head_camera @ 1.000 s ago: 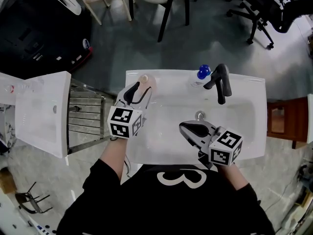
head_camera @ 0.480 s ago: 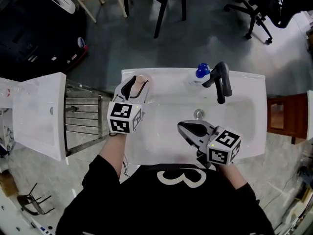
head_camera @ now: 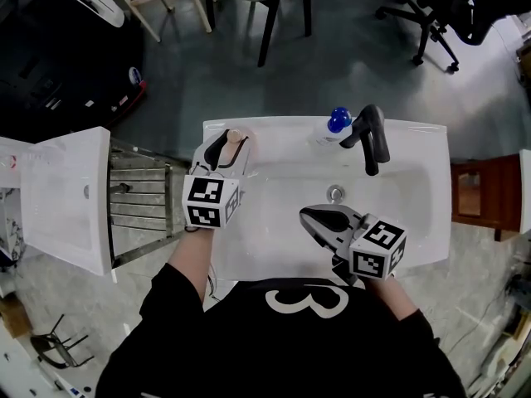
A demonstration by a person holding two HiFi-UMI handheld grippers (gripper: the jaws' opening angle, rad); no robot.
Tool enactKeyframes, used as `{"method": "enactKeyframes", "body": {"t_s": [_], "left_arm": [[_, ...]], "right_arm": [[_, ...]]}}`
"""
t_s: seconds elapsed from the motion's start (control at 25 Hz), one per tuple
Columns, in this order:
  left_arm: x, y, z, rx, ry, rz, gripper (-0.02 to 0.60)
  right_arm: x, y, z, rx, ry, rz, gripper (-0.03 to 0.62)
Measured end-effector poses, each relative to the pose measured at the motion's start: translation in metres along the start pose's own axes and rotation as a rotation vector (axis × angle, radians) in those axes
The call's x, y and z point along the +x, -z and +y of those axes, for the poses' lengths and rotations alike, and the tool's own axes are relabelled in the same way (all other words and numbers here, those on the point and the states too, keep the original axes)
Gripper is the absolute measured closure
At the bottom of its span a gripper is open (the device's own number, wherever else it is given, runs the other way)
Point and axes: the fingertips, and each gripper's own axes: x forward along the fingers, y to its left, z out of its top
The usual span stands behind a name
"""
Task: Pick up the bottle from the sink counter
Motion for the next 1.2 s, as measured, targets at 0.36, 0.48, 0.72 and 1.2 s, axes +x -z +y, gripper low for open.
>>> {"method": "enactKeyframes", "body": {"t_s": [0.36, 0.48, 0.72, 1.2], "left_arm": [[0.0000, -0.0007, -0.0009, 0.022, -0.010, -0.014, 0.437], [-0.0007, -0.0014, -0.0010, 0.025, -0.013, -0.017, 0.437], [-0.0020, -0.0018, -0.0003, 0.027, -0.019, -0.020, 0.437], [-0.0022, -0.0008, -0.0004, 0.021, -0.030, -0.010, 0.437]], "right_arm": [[-0.0027, 0.0016, -0.0008, 0.000, 0.003, -0.004, 0.580], [-0.0043, 0.0027, -0.0014, 0.003, 0.006, -0.002, 0.580], [-0.0062, 0.0030, -0.0018, 0.002, 0.011, 0.000, 0.580], [-0.0090, 0.0046, -0.0039, 0.003, 0.014, 0.000, 0.580]]}}
